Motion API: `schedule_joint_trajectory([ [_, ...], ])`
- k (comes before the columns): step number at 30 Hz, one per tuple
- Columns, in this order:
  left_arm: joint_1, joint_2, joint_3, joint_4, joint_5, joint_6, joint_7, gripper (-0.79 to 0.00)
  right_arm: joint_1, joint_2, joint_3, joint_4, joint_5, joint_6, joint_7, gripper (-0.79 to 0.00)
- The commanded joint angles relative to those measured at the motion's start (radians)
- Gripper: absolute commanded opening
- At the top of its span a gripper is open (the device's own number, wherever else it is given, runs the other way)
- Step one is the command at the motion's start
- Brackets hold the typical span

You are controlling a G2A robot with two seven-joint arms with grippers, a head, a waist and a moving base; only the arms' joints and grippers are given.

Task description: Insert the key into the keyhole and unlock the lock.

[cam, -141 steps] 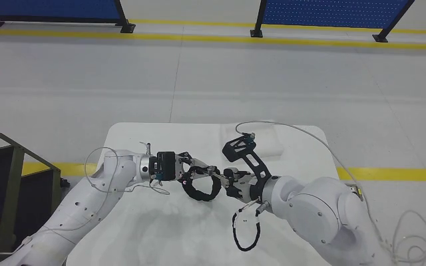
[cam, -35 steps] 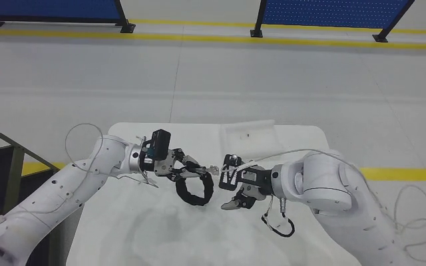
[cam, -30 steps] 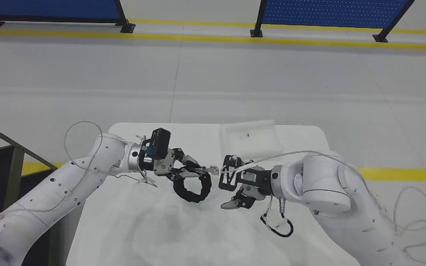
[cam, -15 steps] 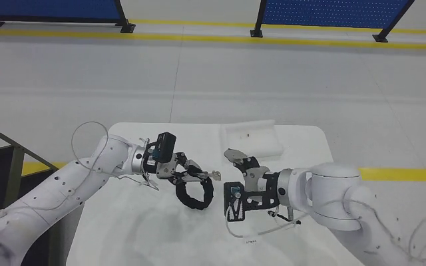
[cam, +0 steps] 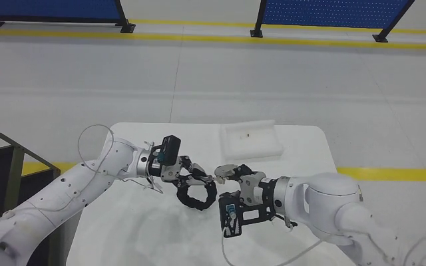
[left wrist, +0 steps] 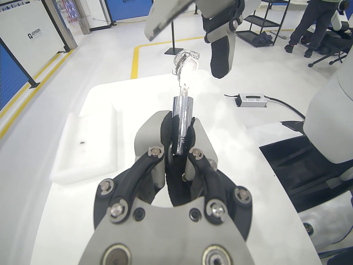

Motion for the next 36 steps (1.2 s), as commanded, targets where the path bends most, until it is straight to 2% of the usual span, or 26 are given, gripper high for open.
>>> schedule_joint_trajectory([
  [1, 0.005, -0.003, 0.000, -0.003, 0.000, 0.000, 0.000, -0.785, 0.003, 0.000, -0.007, 0.004, -0.022, -0.004, -0.019, -0.489],
  [9, 0.012, -0.011, 0.000, 0.000, 0.004, 0.000, -0.003, -0.785, -0.001, -0.002, -0.033, 0.002, -0.086, 0.018, -0.030, -0.570],
  [12, 0.012, -0.013, 0.000, 0.002, 0.006, 0.000, -0.001, -0.785, -0.007, -0.002, -0.036, -0.002, -0.100, 0.029, -0.034, -0.785],
  [15, 0.013, -0.014, 0.000, 0.003, 0.007, 0.000, 0.002, -0.785, -0.017, -0.002, -0.036, 0.003, -0.093, 0.045, -0.044, -0.785],
  [21, 0.013, -0.016, 0.000, 0.004, 0.014, 0.000, 0.009, -0.785, -0.039, -0.005, -0.011, 0.043, 0.023, 0.130, -0.041, -0.785],
  [24, 0.009, -0.017, 0.000, 0.006, 0.020, 0.000, 0.017, -0.785, -0.056, -0.008, 0.011, 0.083, 0.158, 0.215, -0.037, -0.785],
  [26, 0.005, -0.018, 0.000, 0.007, 0.026, 0.000, 0.025, -0.785, -0.068, -0.010, 0.039, 0.129, 0.274, 0.307, -0.027, -0.785],
  [28, -0.002, -0.019, -0.001, 0.000, 0.050, 0.000, 0.041, -0.785, -0.073, -0.011, 0.066, 0.166, 0.384, 0.342, -0.050, -0.785],
  [36, 0.004, -0.025, -0.032, 0.017, 0.129, 0.004, 0.074, -0.785, -0.077, -0.009, 0.096, 0.220, 0.556, 0.340, -0.033, -0.785],
])
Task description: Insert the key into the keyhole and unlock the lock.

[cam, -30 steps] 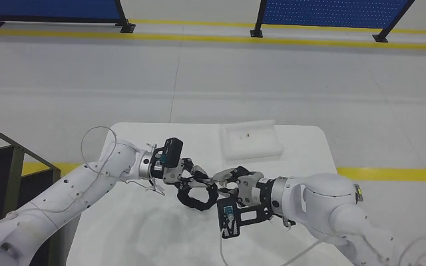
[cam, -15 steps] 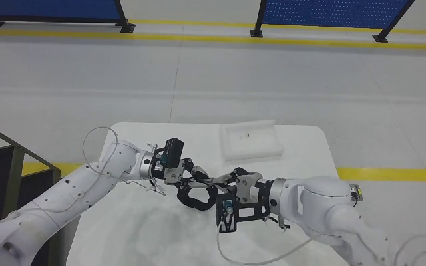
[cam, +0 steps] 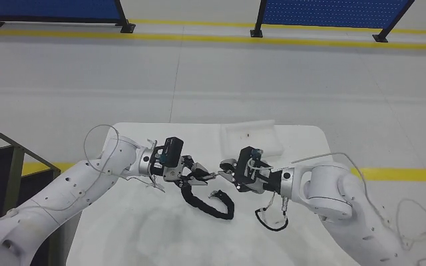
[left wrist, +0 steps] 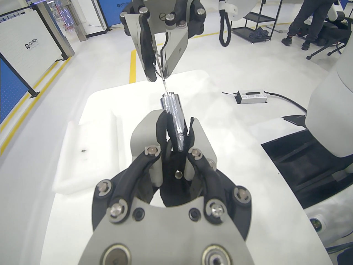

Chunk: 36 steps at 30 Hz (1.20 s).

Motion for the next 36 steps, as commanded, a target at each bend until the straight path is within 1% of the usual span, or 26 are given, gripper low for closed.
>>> schedule_joint_trajectory([
  [1, 0.006, -0.003, -0.013, 0.004, 0.015, 0.007, -0.002, -0.785, 0.002, 0.001, 0.001, 0.008, 0.022, -0.010, 0.006, -0.529],
  [2, 0.008, -0.004, -0.019, 0.007, 0.026, 0.014, -0.010, -0.785, 0.004, 0.001, 0.002, 0.011, 0.026, -0.014, 0.008, -0.200],
  [3, 0.011, -0.005, -0.025, 0.010, 0.036, 0.024, -0.020, -0.785, 0.005, 0.001, 0.002, 0.012, 0.030, -0.017, 0.009, 0.000],
  [7, 0.022, -0.009, -0.048, 0.045, 0.072, 0.080, -0.090, -0.785, 0.002, 0.002, 0.007, 0.031, 0.065, -0.025, 0.005, 0.000],
  [8, 0.025, -0.010, -0.052, 0.058, 0.087, 0.105, -0.123, -0.785, -0.005, 0.002, 0.007, 0.045, 0.100, -0.005, 0.012, 0.000],
  [11, 0.045, -0.017, -0.063, 0.096, 0.092, 0.144, -0.181, -0.785, 0.005, 0.004, 0.007, 0.060, 0.173, -0.004, 0.058, 0.000],
  [15, 0.064, -0.037, -0.065, 0.143, 0.106, 0.176, -0.264, -0.785, 0.038, 0.004, -0.008, 0.092, 0.212, 0.012, 0.122, 0.000],
  [18, 0.069, -0.056, -0.065, 0.168, 0.127, 0.197, -0.307, -0.785, 0.071, 0.000, -0.026, 0.138, 0.238, 0.015, 0.129, 0.000],
  [20, 0.076, -0.068, -0.068, 0.186, 0.120, 0.190, -0.297, -0.785, 0.098, -0.003, -0.040, 0.175, 0.253, 0.011, 0.129, 0.000],
  [21, 0.075, -0.073, -0.067, 0.199, 0.131, 0.189, -0.303, -0.708, 0.113, -0.005, -0.049, 0.195, 0.262, 0.007, 0.128, 0.000],
  [22, 0.074, -0.079, -0.067, 0.208, 0.139, 0.188, -0.304, -0.486, 0.129, -0.008, -0.058, 0.217, 0.268, 0.003, 0.128, 0.000],
  [23, 0.076, -0.085, -0.068, 0.219, 0.138, 0.182, -0.296, -0.200, 0.146, -0.010, -0.066, 0.240, 0.279, -0.003, 0.125, 0.000],
  [24, 0.076, -0.091, -0.069, 0.232, 0.139, 0.177, -0.290, 0.000, 0.164, -0.013, -0.073, 0.267, 0.289, -0.002, 0.119, 0.000],
  [27, 0.069, -0.107, -0.079, 0.263, 0.146, 0.182, -0.255, 0.000, 0.220, -0.020, -0.092, 0.339, 0.303, -0.021, 0.109, 0.000],
  [30, 0.042, -0.119, -0.090, 0.283, 0.171, 0.158, -0.203, 0.000, 0.278, -0.027, -0.108, 0.393, 0.302, -0.047, 0.097, 0.000],
  [33, -0.001, -0.125, -0.114, 0.307, 0.191, 0.143, -0.134, 0.000, 0.337, -0.033, -0.120, 0.426, 0.265, -0.086, 0.086, 0.000],
  [36, -0.059, -0.124, -0.142, 0.329, 0.220, 0.103, -0.075, 0.000, 0.395, -0.037, -0.127, 0.441, 0.191, -0.113, 0.075, 0.000],
])
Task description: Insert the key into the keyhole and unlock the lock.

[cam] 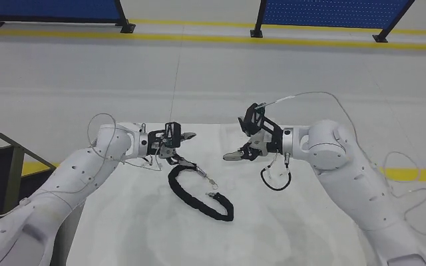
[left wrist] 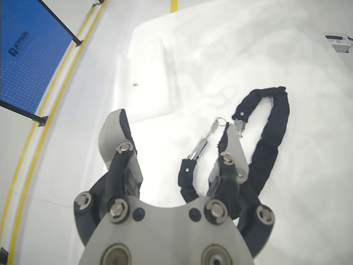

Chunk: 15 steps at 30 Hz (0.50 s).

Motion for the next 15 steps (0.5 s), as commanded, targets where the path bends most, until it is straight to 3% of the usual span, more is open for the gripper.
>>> schedule_joint_trajectory([
  [1, -0.053, 0.003, -0.024, 0.018, 0.021, -0.034, 0.040, 0.000, 0.042, -0.002, -0.002, 0.001, -0.071, -0.005, -0.006, 0.000],
  [5, -0.152, 0.011, -0.058, 0.056, 0.095, -0.057, 0.064, 0.000, 0.108, -0.009, -0.019, -0.002, -0.196, 0.041, -0.005, 0.000],
  [10, -0.239, 0.005, -0.078, 0.085, 0.094, -0.120, 0.096, 0.000, 0.190, -0.022, -0.045, 0.052, -0.191, 0.050, -0.022, 0.000],
  [15, -0.298, -0.006, -0.016, 0.121, -0.013, -0.120, 0.096, 0.000, 0.262, -0.033, -0.070, 0.116, -0.116, 0.014, -0.006, 0.000],
])
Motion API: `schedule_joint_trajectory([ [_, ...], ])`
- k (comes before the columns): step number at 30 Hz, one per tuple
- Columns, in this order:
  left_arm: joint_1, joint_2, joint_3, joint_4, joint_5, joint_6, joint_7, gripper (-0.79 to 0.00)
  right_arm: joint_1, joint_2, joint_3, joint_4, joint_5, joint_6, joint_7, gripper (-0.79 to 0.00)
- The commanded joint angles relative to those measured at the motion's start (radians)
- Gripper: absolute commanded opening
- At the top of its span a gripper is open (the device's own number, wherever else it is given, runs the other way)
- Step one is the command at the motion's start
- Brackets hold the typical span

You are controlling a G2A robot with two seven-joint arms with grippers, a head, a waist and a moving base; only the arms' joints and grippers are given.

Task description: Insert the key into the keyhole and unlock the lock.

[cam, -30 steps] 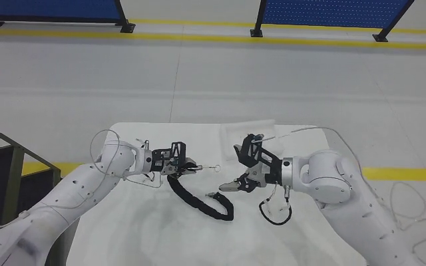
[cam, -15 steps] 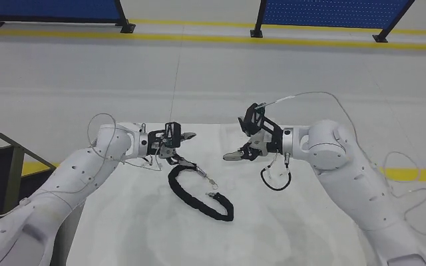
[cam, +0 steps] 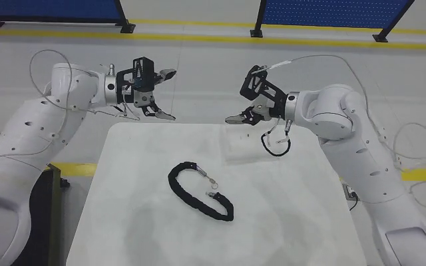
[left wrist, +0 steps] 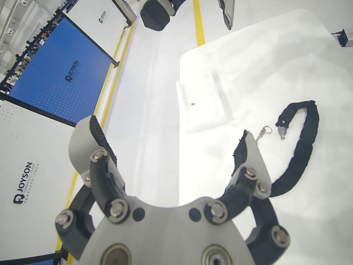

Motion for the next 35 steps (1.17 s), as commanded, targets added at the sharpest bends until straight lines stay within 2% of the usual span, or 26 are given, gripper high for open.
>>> schedule_joint_trajectory([
  [1, -0.025, -0.003, 0.039, 0.012, -0.068, 0.000, 0.000, 0.000, 0.028, -0.004, -0.012, 0.023, 0.041, -0.018, 0.017, 0.000],
  [7, -0.077, -0.004, 0.167, 0.027, -0.219, 0.000, 0.000, 0.000, 0.059, -0.009, -0.026, 0.050, 0.083, -0.029, 0.029, 0.000],
  [35, -0.077, -0.004, 0.167, 0.027, -0.219, 0.000, 0.000, -0.001, 0.059, -0.009, -0.026, 0.050, 0.083, -0.029, 0.029, -0.001],
])
